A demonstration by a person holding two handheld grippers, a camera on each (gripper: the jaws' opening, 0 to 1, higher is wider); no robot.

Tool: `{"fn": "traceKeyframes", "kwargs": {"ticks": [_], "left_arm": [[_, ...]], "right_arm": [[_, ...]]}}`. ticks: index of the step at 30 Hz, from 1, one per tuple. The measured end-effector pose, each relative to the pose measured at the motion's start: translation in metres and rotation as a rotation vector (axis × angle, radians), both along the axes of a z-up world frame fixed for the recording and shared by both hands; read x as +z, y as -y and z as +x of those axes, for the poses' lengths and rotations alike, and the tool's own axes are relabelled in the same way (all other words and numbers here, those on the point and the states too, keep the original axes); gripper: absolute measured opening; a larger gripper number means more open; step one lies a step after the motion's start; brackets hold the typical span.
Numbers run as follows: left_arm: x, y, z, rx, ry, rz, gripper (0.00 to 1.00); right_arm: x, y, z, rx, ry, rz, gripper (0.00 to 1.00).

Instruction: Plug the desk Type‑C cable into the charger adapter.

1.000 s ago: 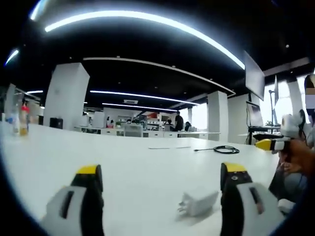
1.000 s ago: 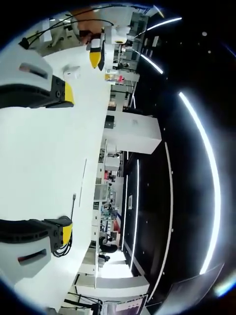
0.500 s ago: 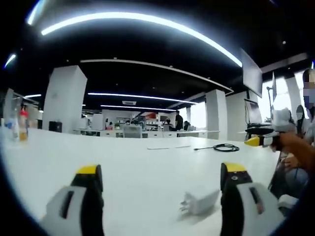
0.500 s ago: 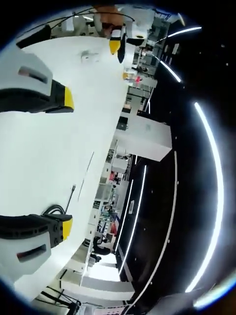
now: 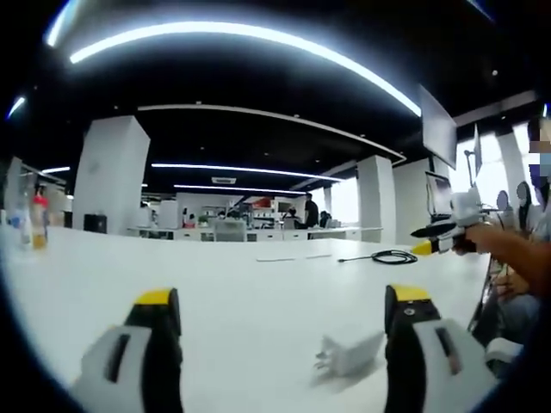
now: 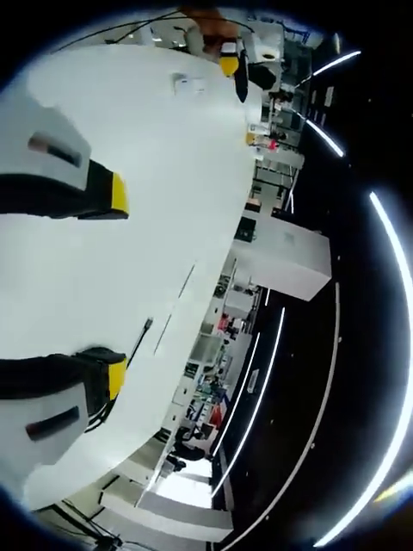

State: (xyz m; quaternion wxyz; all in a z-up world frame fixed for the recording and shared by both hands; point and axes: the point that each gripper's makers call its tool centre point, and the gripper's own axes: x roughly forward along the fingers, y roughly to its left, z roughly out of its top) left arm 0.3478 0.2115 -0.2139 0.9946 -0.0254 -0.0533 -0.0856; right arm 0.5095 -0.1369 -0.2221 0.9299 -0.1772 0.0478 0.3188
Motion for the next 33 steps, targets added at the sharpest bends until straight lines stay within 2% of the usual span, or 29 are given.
{"fn": "traceKeyframes", "kwargs": {"ticks": [3,6,10,13,15,16,18,19,22,25,29,30,33], "left_arm": [[-0.001,0.000,0.000,-0.001,-0.003,-0.001,0.99],[0.000,0.000,0.000,-0.004,-0.004,-0.001,0.98],[0.001,0.000,-0.001,-0.005,-0.008,0.000,0.98],[0.002,-0.001,-0.001,-0.002,-0.008,0.003,0.98],[0.003,-0.002,-0.001,-0.001,-0.004,0.003,0.97],[0.002,-0.002,-0.001,-0.003,-0.006,0.005,0.97],[0.000,-0.003,-0.001,-0.002,-0.011,0.004,0.97],[0.000,-0.003,-0.001,-0.003,-0.012,0.004,0.97],[0.000,-0.003,-0.001,-0.005,-0.014,0.006,0.97],[-0.001,-0.002,-0.001,-0.008,-0.019,0.009,0.96],[-0.002,-0.001,-0.001,-0.015,-0.026,0.011,0.95],[-0.002,-0.001,-0.001,-0.017,-0.025,0.011,0.95],[-0.003,0.000,-0.001,-0.022,-0.028,0.011,0.94]], "right_arm": [[-0.003,0.006,0.009,-0.008,-0.025,-0.008,0.56],[-0.012,0.018,0.025,-0.027,-0.078,-0.039,0.51],[-0.017,0.027,0.039,-0.036,-0.107,-0.036,0.49],[-0.027,0.039,0.056,-0.048,-0.165,-0.057,0.48],[-0.030,0.041,0.059,-0.052,-0.197,-0.033,0.42],[-0.034,0.041,0.063,-0.047,-0.236,-0.018,0.39],[-0.039,0.043,0.067,-0.039,-0.277,-0.038,0.30],[-0.041,0.044,0.069,-0.039,-0.287,-0.050,0.28],[-0.046,0.050,0.080,-0.056,-0.298,-0.087,0.30],[-0.054,0.053,0.083,-0.064,-0.341,-0.128,0.29],[-0.058,0.054,0.085,-0.060,-0.369,-0.145,0.28],[-0.060,0.054,0.093,-0.059,-0.379,-0.150,0.27],[-0.063,0.057,0.097,-0.064,-0.406,-0.161,0.25]]}}
